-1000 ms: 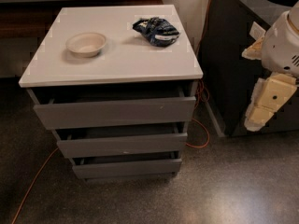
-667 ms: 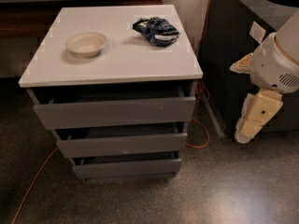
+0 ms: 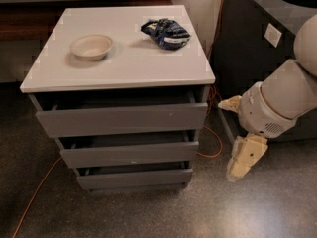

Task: Open bottom drawer

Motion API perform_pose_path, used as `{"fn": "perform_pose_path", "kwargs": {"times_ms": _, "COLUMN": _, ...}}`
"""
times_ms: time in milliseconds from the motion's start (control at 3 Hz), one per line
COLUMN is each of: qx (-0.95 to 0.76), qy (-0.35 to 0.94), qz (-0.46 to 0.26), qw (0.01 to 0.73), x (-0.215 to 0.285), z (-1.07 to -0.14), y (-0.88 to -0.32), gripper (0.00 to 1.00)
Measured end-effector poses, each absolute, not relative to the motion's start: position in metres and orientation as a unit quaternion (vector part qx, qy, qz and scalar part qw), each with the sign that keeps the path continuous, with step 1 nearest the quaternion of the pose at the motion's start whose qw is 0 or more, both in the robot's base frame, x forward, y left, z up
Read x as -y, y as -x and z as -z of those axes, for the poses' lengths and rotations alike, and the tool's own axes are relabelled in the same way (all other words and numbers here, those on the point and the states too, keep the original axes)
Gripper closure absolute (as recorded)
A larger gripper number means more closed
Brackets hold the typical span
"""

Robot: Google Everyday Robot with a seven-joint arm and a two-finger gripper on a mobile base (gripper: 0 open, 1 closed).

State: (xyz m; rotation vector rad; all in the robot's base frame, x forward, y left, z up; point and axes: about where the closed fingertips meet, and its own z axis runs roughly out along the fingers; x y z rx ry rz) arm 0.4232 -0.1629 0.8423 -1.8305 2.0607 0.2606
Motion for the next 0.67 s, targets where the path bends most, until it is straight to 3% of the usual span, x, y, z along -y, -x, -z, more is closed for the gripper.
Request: {"fn": "perform_pose_path", "kwargs": {"times_ms": 667, "qx": -0.701, "qy": 0.672, "qz": -0.097, "qw": 0.219, "x": 0.117, "z": -0.756, "y": -0.421, "gripper": 0.00}}
